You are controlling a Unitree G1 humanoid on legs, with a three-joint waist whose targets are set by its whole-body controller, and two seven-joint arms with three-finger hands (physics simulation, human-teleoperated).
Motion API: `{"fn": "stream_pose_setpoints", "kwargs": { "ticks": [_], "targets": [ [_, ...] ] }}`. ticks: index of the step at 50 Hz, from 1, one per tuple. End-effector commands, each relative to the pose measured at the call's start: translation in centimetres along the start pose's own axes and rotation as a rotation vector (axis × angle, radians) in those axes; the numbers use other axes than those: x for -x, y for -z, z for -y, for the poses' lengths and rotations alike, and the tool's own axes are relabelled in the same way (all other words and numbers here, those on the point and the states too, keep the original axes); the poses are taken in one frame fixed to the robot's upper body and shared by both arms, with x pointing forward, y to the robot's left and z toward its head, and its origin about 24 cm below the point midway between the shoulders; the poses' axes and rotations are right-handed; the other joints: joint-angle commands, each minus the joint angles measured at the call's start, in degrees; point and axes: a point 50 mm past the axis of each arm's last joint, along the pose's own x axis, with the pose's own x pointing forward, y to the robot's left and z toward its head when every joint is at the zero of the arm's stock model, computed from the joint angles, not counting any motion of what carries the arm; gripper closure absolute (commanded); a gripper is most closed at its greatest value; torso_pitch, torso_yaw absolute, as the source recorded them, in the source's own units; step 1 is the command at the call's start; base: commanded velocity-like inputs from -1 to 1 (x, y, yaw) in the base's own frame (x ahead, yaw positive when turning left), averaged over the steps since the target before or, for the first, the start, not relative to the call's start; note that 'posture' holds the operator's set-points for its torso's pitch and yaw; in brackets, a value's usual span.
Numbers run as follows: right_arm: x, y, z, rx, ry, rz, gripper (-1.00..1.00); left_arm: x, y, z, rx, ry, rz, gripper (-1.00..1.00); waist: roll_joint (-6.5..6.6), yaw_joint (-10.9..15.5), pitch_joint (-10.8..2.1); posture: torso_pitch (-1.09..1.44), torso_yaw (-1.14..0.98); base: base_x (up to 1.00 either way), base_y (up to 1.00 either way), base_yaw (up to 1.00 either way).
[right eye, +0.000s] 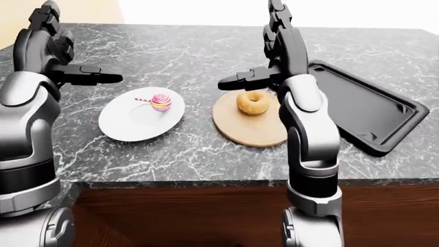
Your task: Move the dessert items from the plate to the tray.
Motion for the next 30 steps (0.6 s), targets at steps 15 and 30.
{"fn": "stream_pose_setpoints", "kwargs": {
  "ticks": [15, 30],
  "targets": [
    [-0.2, -1.4, 0.3, 0.019, 0.01, 0.061, -1.0, -0.8, -3.4, -0.2, -0.047, 0.08, 0.134, -1.0, -0.66, -0.59, -1.55, 0.0, 0.0, 0.0, 0.0, 0.0],
    [0.0, -1.0, 0.1, 0.016, -0.002, 0.054, -1.0, -5.3, -1.4, -1.6, -0.499, 0.201, 0.053, -1.0, -1.16, -0.91, -2.37, 0.0, 0.0, 0.0, 0.0, 0.0]
  ]
}}
